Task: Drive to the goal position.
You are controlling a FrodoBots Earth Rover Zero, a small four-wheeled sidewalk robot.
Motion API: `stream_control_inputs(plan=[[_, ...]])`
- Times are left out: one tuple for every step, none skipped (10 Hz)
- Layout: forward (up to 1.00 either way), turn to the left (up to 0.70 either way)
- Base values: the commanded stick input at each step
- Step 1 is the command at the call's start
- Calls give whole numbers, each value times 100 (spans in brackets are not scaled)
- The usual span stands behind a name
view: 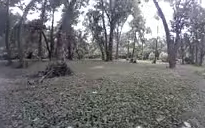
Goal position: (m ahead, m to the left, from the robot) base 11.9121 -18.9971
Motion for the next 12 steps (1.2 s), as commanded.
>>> stream_control_inputs(plan=[[70,-14],[70,-14],[70,-14],[70,-14],[70,-14],[70,-14],[70,-14],[70,-14],[70,-14],[70,-14],[70,-14],[70,-6]])
